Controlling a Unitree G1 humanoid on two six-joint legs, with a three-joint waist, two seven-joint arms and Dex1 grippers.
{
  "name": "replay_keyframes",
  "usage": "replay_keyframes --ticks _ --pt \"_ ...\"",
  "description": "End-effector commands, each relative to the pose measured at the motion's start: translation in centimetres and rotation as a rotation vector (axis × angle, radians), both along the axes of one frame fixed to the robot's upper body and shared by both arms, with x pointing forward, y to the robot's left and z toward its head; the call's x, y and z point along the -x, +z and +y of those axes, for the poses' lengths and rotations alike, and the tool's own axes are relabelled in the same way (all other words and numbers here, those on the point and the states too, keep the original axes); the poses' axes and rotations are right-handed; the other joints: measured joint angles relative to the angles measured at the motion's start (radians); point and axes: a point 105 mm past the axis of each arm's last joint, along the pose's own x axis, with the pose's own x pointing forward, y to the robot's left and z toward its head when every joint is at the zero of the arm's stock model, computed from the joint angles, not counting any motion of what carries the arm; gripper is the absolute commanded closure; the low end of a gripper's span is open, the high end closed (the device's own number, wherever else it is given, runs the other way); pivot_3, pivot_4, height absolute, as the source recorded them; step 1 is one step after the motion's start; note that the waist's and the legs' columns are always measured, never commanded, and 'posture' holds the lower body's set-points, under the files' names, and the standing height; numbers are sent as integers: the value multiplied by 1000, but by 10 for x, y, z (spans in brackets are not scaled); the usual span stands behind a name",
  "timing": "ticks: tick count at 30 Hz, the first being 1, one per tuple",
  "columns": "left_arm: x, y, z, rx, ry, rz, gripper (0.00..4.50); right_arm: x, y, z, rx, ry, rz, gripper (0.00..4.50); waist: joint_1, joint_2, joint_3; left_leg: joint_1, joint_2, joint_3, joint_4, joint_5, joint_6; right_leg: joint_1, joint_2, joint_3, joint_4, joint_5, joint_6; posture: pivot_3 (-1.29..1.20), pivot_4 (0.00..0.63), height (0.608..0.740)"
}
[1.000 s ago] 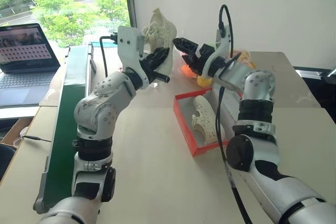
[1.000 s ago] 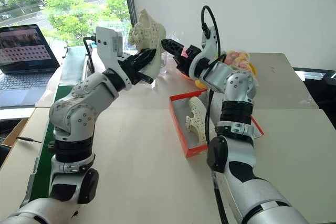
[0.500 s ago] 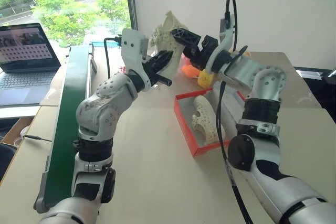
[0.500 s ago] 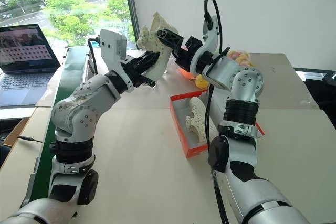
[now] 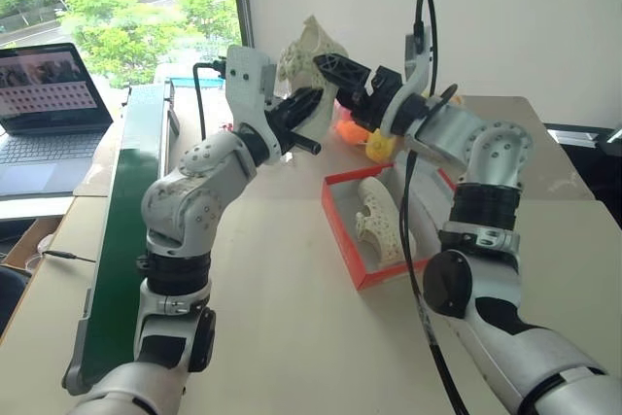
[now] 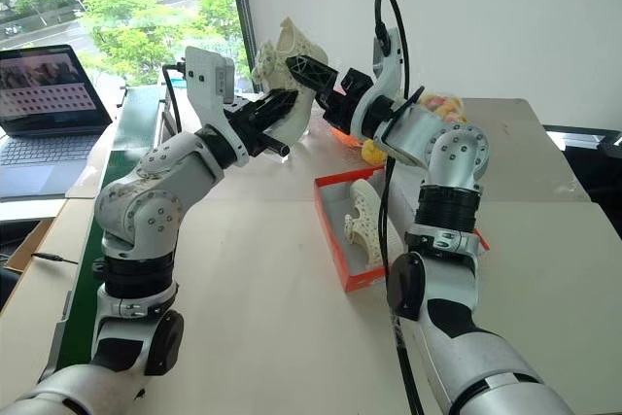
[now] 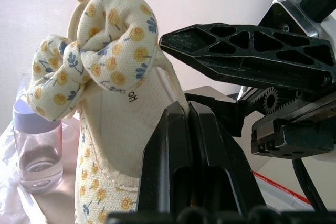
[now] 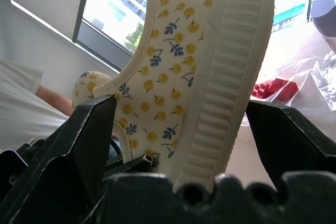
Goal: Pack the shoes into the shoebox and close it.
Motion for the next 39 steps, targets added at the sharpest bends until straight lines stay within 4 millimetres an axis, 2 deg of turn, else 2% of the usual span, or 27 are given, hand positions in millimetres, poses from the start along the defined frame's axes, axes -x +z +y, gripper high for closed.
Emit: replay_keyframes --ticks 1,6,8,10,19,22,26,29,32,35,39 --pt "8 25 -3 16 -21 -91 4500 4 9 9 -25 44 -46 1018 0 0 0 0 0 0 0 0 0 0 0 0 0 0 0 0 150 740" --pt "9 27 -1 18 -12 -95 4500 3 8 13 -31 57 -42 2815 0 0 0 0 0 0 0 0 0 0 0 0 0 0 0 0 150 740" --pt "8 26 1 17 -5 -93 4500 3 9 14 -33 63 -45 3365 0 0 0 0 0 0 0 0 0 0 0 0 0 0 0 0 150 740" --pt "8 25 2 15 0 -92 4500 3 9 15 -35 69 -46 3677 0 0 0 0 0 0 0 0 0 0 0 0 0 0 0 0 150 740" --pt "7 20 5 -6 12 -73 4500 2 9 15 -11 54 -60 3908 0 0 0 0 0 0 0 0 0 0 0 0 0 0 0 0 150 740" --pt "10 16 21 4 12 -34 3627 0 14 4 12 10 -81 3908 -4 0 0 0 0 0 0 0 0 0 0 0 0 0 0 0 150 740" --pt "9 5 34 -56 46 2 2144 -2 23 -12 31 -36 -103 3908 -1 0 0 0 0 0 0 0 0 0 0 0 1 0 0 0 150 740" --pt "17 -4 38 -131 -25 29 1061 1 30 -26 60 -66 -116 3908 1 0 0 0 0 0 1 0 0 0 0 0 1 0 0 0 150 740" --pt "23 -12 44 -237 -65 30 1061 6 30 -36 125 -70 -123 3908 0 0 0 0 0 0 1 0 1 0 0 0 0 0 0 0 150 740" --pt "27 -21 51 -331 -113 38 1061 14 19 -50 270 -73 -113 3908 1 0 0 -1 0 0 0 0 1 -1 0 0 0 0 0 0 150 740" --pt "39 -35 49 -462 -235 57 1061 28 1 -68 481 -53 -104 3908 3 0 0 -1 0 0 0 -1 1 -1 0 0 -1 -1 1 0 150 740"
